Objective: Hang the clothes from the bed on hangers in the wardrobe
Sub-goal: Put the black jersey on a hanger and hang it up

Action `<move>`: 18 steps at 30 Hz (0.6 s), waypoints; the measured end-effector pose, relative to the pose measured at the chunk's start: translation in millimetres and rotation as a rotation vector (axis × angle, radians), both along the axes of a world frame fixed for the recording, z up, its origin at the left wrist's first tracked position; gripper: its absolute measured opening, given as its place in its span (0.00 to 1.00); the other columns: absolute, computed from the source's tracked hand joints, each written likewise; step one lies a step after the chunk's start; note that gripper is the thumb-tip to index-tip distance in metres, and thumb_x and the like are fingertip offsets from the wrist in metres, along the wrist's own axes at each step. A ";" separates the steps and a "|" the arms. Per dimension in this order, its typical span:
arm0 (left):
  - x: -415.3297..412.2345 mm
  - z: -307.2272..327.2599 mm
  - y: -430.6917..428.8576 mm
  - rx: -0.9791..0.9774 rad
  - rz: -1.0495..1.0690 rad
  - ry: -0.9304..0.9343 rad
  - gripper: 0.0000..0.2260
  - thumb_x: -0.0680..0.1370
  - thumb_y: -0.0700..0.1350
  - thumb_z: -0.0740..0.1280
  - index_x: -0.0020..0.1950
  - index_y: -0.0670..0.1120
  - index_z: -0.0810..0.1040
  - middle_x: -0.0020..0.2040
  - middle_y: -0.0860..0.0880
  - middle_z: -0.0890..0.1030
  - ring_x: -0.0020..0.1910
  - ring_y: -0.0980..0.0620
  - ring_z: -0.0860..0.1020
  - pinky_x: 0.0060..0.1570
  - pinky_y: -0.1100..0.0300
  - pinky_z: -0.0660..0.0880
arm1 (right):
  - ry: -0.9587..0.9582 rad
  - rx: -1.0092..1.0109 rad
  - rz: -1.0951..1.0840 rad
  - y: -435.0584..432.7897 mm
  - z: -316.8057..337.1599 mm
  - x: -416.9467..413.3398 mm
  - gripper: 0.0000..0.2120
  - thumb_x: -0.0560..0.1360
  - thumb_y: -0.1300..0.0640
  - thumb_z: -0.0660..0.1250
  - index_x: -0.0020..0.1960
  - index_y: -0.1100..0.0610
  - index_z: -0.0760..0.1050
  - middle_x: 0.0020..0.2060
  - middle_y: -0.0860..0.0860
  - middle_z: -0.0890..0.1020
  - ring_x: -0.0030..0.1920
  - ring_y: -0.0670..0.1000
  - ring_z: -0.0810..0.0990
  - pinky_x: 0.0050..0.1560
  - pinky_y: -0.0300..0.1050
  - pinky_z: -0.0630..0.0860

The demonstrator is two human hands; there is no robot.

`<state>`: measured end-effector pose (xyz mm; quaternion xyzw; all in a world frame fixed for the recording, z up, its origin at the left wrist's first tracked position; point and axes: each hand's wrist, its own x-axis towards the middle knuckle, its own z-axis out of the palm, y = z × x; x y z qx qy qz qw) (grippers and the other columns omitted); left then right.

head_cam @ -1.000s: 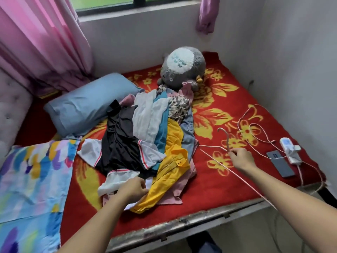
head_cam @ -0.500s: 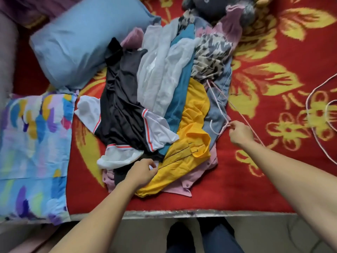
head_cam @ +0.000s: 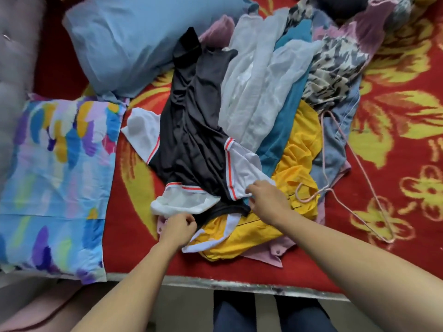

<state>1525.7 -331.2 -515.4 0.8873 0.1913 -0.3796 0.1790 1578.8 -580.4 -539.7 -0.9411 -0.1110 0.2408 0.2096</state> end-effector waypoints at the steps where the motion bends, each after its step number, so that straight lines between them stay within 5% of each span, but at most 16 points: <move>1: 6.8 -9.7 10.0 0.006 0.006 -0.037 0.05 0.74 0.44 0.63 0.44 0.48 0.79 0.41 0.48 0.82 0.47 0.45 0.79 0.53 0.52 0.73 | -0.017 0.006 0.045 20.9 -5.8 0.6 0.10 0.77 0.56 0.62 0.56 0.56 0.77 0.51 0.53 0.78 0.55 0.58 0.75 0.46 0.52 0.73; 5: 32.5 -58.9 49.8 0.053 -0.103 -0.169 0.17 0.75 0.42 0.64 0.65 0.45 0.74 0.63 0.44 0.74 0.62 0.41 0.72 0.59 0.50 0.69 | -0.073 0.081 0.168 89.7 -53.2 3.1 0.08 0.74 0.61 0.64 0.51 0.59 0.78 0.48 0.55 0.78 0.50 0.60 0.77 0.39 0.51 0.72; 10: 63.2 -111.4 69.4 0.036 -0.325 -0.313 0.29 0.74 0.45 0.68 0.74 0.49 0.64 0.70 0.44 0.66 0.66 0.41 0.66 0.63 0.48 0.66 | -0.253 -0.156 0.061 108.2 -117.8 1.2 0.17 0.69 0.57 0.72 0.57 0.57 0.77 0.52 0.53 0.78 0.52 0.58 0.78 0.43 0.50 0.72; 13: 75.2 -124.6 57.8 0.010 -0.293 -0.369 0.19 0.75 0.47 0.66 0.66 0.49 0.73 0.62 0.45 0.71 0.61 0.41 0.69 0.57 0.48 0.67 | -0.155 -0.105 -0.154 103.6 -116.1 5.9 0.05 0.75 0.55 0.66 0.49 0.55 0.78 0.44 0.52 0.80 0.48 0.57 0.77 0.45 0.51 0.68; 18: 77.3 -96.3 45.3 -0.041 -0.304 -0.347 0.08 0.78 0.44 0.59 0.52 0.47 0.77 0.52 0.46 0.77 0.56 0.42 0.73 0.52 0.48 0.66 | 0.154 0.337 -0.623 73.8 -60.7 15.6 0.13 0.78 0.52 0.65 0.37 0.56 0.78 0.30 0.48 0.74 0.35 0.47 0.71 0.35 0.42 0.66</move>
